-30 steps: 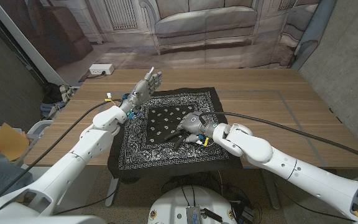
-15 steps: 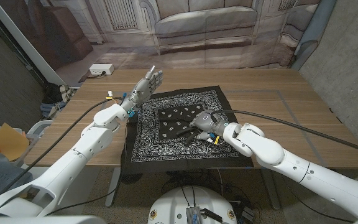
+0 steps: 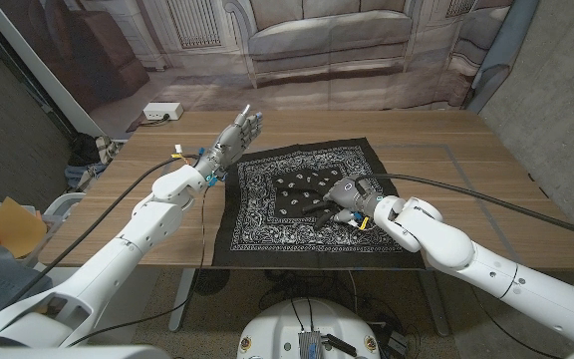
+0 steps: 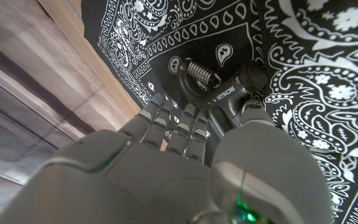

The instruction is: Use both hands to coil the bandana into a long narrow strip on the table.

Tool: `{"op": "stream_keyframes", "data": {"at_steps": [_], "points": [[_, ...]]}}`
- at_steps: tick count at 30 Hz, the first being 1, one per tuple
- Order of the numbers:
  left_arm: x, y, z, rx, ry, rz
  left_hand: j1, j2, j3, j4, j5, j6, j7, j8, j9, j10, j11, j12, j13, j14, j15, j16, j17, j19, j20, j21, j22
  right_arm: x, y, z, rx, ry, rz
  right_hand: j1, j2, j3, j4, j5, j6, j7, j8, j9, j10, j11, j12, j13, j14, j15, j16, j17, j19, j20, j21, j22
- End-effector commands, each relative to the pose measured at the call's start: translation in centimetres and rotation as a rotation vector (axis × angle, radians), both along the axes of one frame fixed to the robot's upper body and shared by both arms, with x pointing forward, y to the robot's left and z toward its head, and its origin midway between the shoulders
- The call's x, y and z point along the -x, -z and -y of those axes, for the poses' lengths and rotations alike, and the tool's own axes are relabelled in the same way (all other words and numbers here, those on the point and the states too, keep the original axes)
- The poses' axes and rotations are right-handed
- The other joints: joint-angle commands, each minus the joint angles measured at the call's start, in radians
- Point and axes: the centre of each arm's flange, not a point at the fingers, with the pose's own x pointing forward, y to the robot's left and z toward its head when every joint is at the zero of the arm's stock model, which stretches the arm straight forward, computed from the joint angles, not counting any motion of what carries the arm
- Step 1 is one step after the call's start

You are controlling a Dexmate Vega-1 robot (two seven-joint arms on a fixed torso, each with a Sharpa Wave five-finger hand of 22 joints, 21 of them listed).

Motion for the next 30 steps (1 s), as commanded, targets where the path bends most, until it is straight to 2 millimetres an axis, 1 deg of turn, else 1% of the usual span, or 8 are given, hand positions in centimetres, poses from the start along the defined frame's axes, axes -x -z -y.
{"op": "stream_keyframes", "data": {"at_steps": [1, 5, 10, 16, 21, 27, 29, 30], "points": [[-0.2, 0.1, 0.5, -0.004, -0.001, -0.007, 0.005, 0.007, -0.008, 0.003, -0.001, 0.009, 0.001, -0.002, 0.003, -0.001, -0.002, -0.001, 0.003, -0.012, 0.000, -0.003, 0.002, -0.019, 0.000, -0.001, 0.002, 1.0, -0.5, 1.9, -0.033, 0.040, 0.028, 0.004, -0.002, 0.001, -0.005, 0.005, 0.029, -0.053, -0.006, 0.001, -0.008, 0.002, -0.003, 0.002, -0.008, -0.012, 0.000, 0.003, 0.004, 0.006, -0.006, 0.003], [-0.2, 0.1, 0.9, -0.006, 0.002, -0.009, 0.005, 0.007, -0.008, 0.003, -0.001, 0.009, 0.001, -0.002, 0.003, -0.001, -0.002, -0.001, 0.003, -0.011, 0.001, -0.002, 0.002, -0.019, 0.000, -0.001, 0.002, 1.7, -0.7, 1.5, -0.042, 0.011, 0.026, 0.000, -0.006, -0.001, -0.007, 0.009, -0.020, -0.048, -0.016, 0.001, -0.024, 0.019, -0.009, 0.003, -0.021, -0.006, -0.002, 0.004, 0.002, 0.018, -0.008, 0.003], [-0.1, 0.1, 1.3, -0.007, 0.004, -0.006, 0.005, 0.008, -0.009, 0.004, -0.002, 0.010, 0.001, -0.001, 0.003, -0.001, -0.001, -0.001, 0.003, -0.012, 0.001, -0.002, 0.002, -0.020, 0.000, -0.001, 0.002, 2.5, -1.2, 0.7, -0.057, -0.041, 0.035, -0.006, -0.014, -0.006, -0.009, 0.012, -0.062, -0.050, -0.022, 0.000, -0.037, 0.023, -0.012, 0.004, -0.038, 0.001, -0.004, 0.004, -0.002, 0.025, -0.011, 0.004], [0.0, 0.3, 1.8, -0.002, 0.004, -0.010, 0.006, 0.008, -0.010, 0.004, -0.002, 0.011, 0.003, -0.001, 0.003, -0.002, -0.002, -0.001, 0.003, -0.012, 0.001, -0.002, 0.002, -0.020, -0.001, -0.001, 0.002, 2.9, -2.0, -0.1, -0.071, -0.093, 0.070, -0.022, -0.028, -0.017, -0.007, 0.019, -0.110, -0.056, -0.021, -0.003, -0.058, 0.026, -0.018, 0.005, -0.056, 0.014, -0.004, 0.004, -0.006, 0.047, -0.013, 0.004], [0.2, 0.5, 2.0, 0.000, 0.002, -0.013, 0.006, 0.009, -0.011, 0.004, -0.002, 0.013, 0.001, 0.000, 0.003, -0.001, -0.002, -0.001, 0.003, -0.012, 0.000, -0.002, 0.002, -0.020, 0.000, -0.001, 0.002, 2.9, -2.5, -0.3, -0.074, -0.113, 0.089, -0.032, -0.035, -0.024, -0.006, 0.029, -0.178, -0.037, -0.024, -0.004, -0.091, 0.033, -0.026, 0.006, -0.078, 0.024, -0.004, 0.005, -0.015, 0.063, -0.017, 0.005], [0.3, 0.5, 2.2, 0.004, -0.005, -0.013, 0.007, 0.009, -0.012, 0.004, -0.003, 0.014, -0.001, 0.000, 0.003, -0.002, -0.002, -0.001, 0.003, -0.012, 0.000, -0.002, 0.002, -0.021, 0.000, -0.001, 0.002, 3.2, -3.1, -0.4, -0.070, -0.121, 0.113, -0.035, -0.038, -0.027, -0.006, 0.033, -0.195, -0.027, -0.021, -0.004, -0.111, 0.033, -0.030, 0.006, -0.093, 0.028, -0.006, 0.005, -0.023, 0.078, -0.020, 0.005], [0.4, 0.5, 2.3, 0.004, -0.006, -0.013, 0.007, 0.009, -0.012, 0.004, -0.003, 0.015, -0.001, 0.000, 0.003, -0.002, -0.002, -0.001, 0.003, -0.011, 0.000, -0.002, 0.002, -0.022, 0.001, -0.001, 0.002, 3.4, -3.4, -0.4, -0.076, -0.122, 0.123, -0.039, -0.041, -0.030, -0.005, 0.037, -0.219, -0.010, -0.021, -0.005, -0.125, 0.041, -0.031, 0.006, -0.103, 0.030, -0.006, 0.005, -0.027, 0.083, -0.021, 0.005], [0.4, 0.5, 2.4, 0.004, -0.007, -0.013, 0.007, 0.010, -0.013, 0.004, -0.003, 0.015, 0.000, 0.000, 0.003, -0.002, -0.001, -0.001, 0.003, -0.011, 0.001, -0.002, 0.002, -0.022, 0.000, -0.001, 0.002, 3.5, -3.5, -0.4, -0.077, -0.125, 0.133, -0.040, -0.042, -0.030, -0.005, 0.038, -0.227, -0.009, -0.022, -0.005, -0.130, 0.041, -0.033, 0.006, -0.106, 0.029, -0.006, 0.005, -0.029, 0.084, -0.021, 0.005]]}}
